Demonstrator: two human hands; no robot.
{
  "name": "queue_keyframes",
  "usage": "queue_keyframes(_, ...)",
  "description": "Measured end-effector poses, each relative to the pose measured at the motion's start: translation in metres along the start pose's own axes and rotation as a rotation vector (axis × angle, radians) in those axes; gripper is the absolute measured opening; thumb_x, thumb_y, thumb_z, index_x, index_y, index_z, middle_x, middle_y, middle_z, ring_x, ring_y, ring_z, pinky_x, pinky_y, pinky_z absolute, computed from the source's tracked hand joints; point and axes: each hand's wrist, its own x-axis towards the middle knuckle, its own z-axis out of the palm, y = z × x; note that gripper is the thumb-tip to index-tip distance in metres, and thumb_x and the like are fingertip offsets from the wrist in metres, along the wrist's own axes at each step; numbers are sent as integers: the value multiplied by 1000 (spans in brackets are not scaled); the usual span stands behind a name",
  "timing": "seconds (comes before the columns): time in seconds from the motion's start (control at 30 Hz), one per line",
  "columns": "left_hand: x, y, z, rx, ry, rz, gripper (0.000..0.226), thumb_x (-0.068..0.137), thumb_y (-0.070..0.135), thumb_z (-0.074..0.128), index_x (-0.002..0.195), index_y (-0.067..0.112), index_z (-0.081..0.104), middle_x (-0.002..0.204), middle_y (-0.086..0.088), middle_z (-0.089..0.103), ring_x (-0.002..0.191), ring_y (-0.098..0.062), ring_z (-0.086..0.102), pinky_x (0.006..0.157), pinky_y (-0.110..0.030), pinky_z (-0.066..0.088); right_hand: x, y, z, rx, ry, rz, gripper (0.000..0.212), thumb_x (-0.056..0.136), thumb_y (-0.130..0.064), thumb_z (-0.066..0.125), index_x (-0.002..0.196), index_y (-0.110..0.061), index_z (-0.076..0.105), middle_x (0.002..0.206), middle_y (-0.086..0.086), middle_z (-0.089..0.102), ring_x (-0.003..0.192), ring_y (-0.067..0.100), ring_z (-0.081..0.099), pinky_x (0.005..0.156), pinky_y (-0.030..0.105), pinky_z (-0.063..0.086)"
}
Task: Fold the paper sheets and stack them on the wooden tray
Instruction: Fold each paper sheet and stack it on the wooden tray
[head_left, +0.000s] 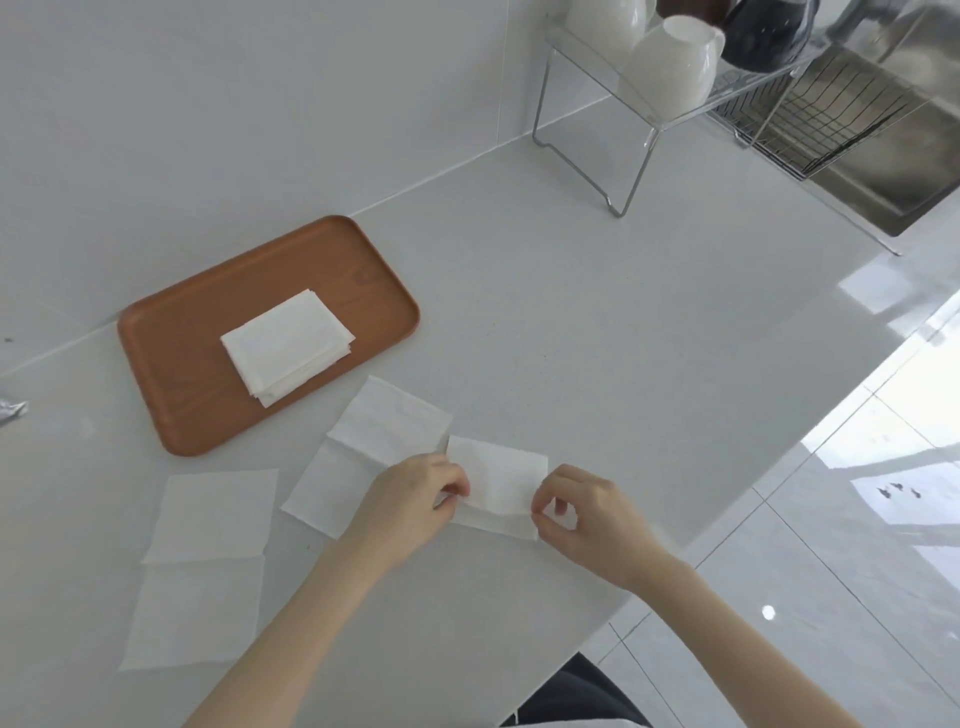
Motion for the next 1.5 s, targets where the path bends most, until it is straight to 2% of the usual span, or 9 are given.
queue_keyframes(0.2, -4, -3, 4, 114, -99, -51, 23, 78, 23, 60, 100, 18, 61, 109, 0, 62, 104, -18, 55, 83, -30, 46, -2, 2, 8, -109, -93, 19, 12, 81, -25, 58, 90, -18, 63, 97, 0, 63, 85, 16, 57, 67, 21, 39)
queue_keyframes(0.3, 1, 0, -3, 69, -36, -51, 28, 76, 32, 65, 100, 19, 61, 106, 0, 61, 101, -16, 56, 83, -31, 47, 6, 1, 2, -78, -5, 67, 11, 85, -22, 56, 89, -16, 64, 94, 1, 64, 80, 15, 57, 63, 18, 39)
queue_keyframes(0.43, 20, 4, -7, 41, 110, -35, 23, 86, 22, 55, 107, 14, 60, 111, -5, 60, 108, -21, 53, 86, -37, 48, 28, -2, -3, -69, 159, 162, 15, 87, -18, 54, 97, -14, 65, 96, 4, 66, 84, 21, 61, 69, 30, 44)
queue_keyframes(0.6, 36, 2, 8, 140, 125, -111, 28, 89, 16, 49, 117, 13, 54, 118, -7, 55, 115, -23, 45, 85, -39, 47, 44, -5, 6, -165, 90, 261, 23, 88, -20, 52, 108, -11, 59, 107, 8, 60, 95, 26, 58, 69, 29, 40)
queue_keyframes(0.87, 40, -2, 14, 193, 144, -85, 13, 88, 13, 49, 98, 8, 57, 108, -10, 53, 107, -27, 45, 75, -38, 47, 49, -5, 8, -83, 53, 311, 12, 83, -12, 53, 90, -6, 61, 93, 10, 56, 83, 29, 57, 64, 31, 38)
queue_keyframes(1.0, 40, -3, 7, 208, 129, -55, 11, 90, 12, 47, 94, 7, 55, 107, -11, 55, 105, -28, 46, 80, -38, 44, 57, -9, -4, 54, 9, 336, 7, 79, -11, 55, 84, -9, 61, 84, 7, 59, 78, 24, 55, 66, 32, 43)
queue_keyframes(1.2, 25, -8, -30, -70, 305, -128, 6, 88, 12, 50, 89, 9, 55, 94, -9, 64, 89, -25, 58, 79, -42, 50, 88, -43, -41, 371, 1, 258, 17, 77, -5, 60, 67, -19, 60, 70, 4, 63, 63, 15, 56, 62, 25, 44)
queue_keyframes(1.37, 11, -15, -85, -377, 520, -244, 3, 81, 10, 61, 82, 12, 62, 75, 4, 62, 72, -10, 61, 63, -8, 43, 135, -89, -62, 375, -3, 83, 14, 78, -8, 63, 71, -19, 63, 74, 8, 65, 60, 13, 56, 67, 27, 47)
queue_keyframes(1.5, 2, -29, -124, -467, 688, -297, 7, 79, 8, 63, 79, 15, 64, 71, 13, 61, 56, 9, 55, 55, -2, 41, 178, -123, -62, 405, -53, -27, 12, 78, -7, 64, 74, -18, 65, 73, 9, 65, 58, 13, 57, 62, 22, 49)
